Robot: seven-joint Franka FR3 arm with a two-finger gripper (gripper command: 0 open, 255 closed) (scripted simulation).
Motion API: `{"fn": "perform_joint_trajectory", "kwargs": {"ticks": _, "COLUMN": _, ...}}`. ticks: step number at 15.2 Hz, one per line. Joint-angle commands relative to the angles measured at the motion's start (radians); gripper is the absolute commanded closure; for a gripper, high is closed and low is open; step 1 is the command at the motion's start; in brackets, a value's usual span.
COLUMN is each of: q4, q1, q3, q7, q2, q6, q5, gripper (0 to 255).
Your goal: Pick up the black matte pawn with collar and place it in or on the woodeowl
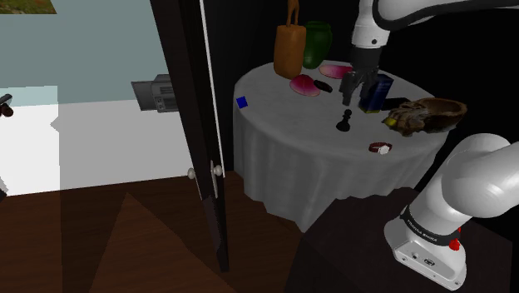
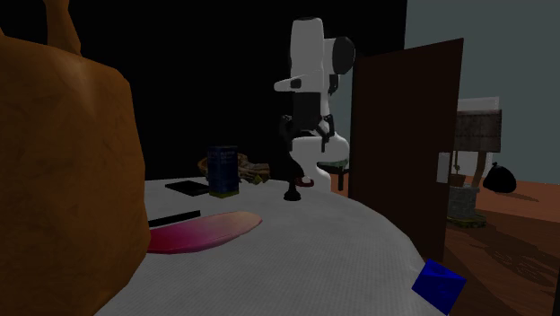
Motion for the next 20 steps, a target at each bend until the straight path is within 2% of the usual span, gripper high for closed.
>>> {"fn": "perform_joint_trajectory", "kwargs": {"ticks": 1, "q4": 0.019, "q1": -0.003, "q3": -0.029, "q7": -0.04, "q2": 0.084, "q6": 0.036, "q5": -0.016, "gripper": 0}}
{"fn": "perform_joint_trajectory", "kwargs": {"ticks": 5, "q4": 0.057, "q1": -0.008, "q3": -0.069, "q7": -0.101, "q2": 0.218, "q6": 0.084, "q5": -0.032, "gripper": 0}}
{"fn": "perform_joint_trajectory", "kwargs": {"ticks": 12, "q4": -0.038, "q1": -0.012, "q3": -0.077, "q7": -0.1, "q2": 0.226, "q6": 0.188, "q5": -0.04, "gripper": 0}}
{"fn": "perform_joint_trajectory", "kwargs": {"ticks": 20, "q4": -0.038, "q1": -0.012, "q3": -0.077, "q7": -0.1, "q2": 0.226, "q6": 0.188, "q5": -0.04, "gripper": 0}}
